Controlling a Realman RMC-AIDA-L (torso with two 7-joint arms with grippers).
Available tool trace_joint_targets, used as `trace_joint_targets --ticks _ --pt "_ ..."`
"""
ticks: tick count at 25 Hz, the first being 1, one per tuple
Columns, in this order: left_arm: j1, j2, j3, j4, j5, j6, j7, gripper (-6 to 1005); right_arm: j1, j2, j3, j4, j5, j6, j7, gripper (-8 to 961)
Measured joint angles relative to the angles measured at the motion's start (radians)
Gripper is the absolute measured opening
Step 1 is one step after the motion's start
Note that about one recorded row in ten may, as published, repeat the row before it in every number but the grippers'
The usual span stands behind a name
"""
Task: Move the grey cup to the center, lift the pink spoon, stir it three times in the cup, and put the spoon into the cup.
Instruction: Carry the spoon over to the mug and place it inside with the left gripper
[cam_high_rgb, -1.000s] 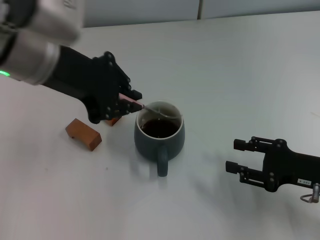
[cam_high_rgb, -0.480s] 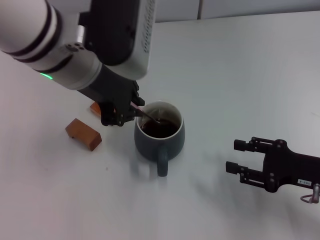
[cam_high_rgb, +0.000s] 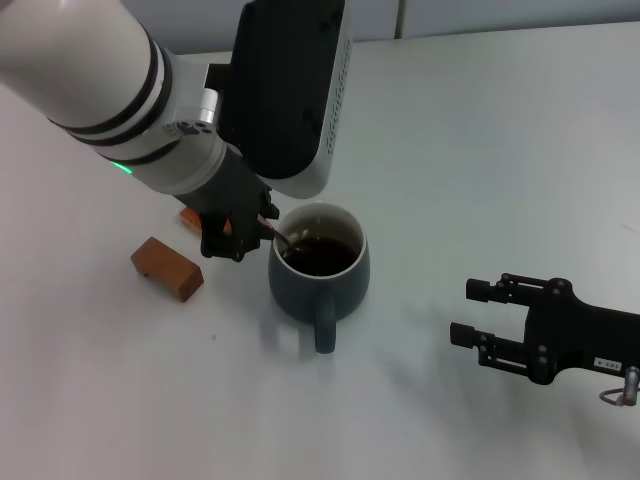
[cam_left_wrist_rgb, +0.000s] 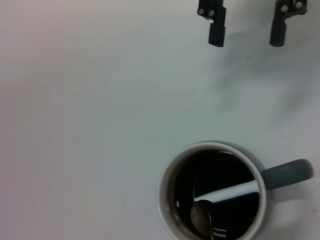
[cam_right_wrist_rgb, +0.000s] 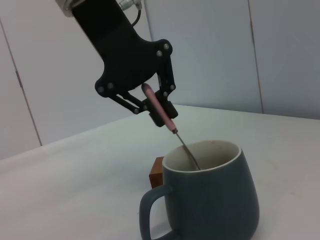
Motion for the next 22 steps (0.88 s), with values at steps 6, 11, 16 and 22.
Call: trace_joint_targets --ticks 6,11,16,22 --pt "-0.008 0.0 0.01 0.016 -0.013 0.037 -0.001 133 0.002 0.0 0.001 0.002 0.0 0.0 0.0 621" --pt "-0.017 0.0 0.027 0.021 -0.03 0.044 -0.002 133 0.004 0.0 -0.001 0.005 0.0 0.0 0.0 621" --pt "-0.026 0.0 0.05 0.012 -0.047 0.015 -0.001 133 0.005 0.0 0.003 0.008 0.0 0.0 0.0 621" --pt "-0.031 0.0 0.056 -0.024 -0.01 -0.048 -0.002 133 0.008 0.0 -0.004 0.017 0.0 0.011 0.0 621"
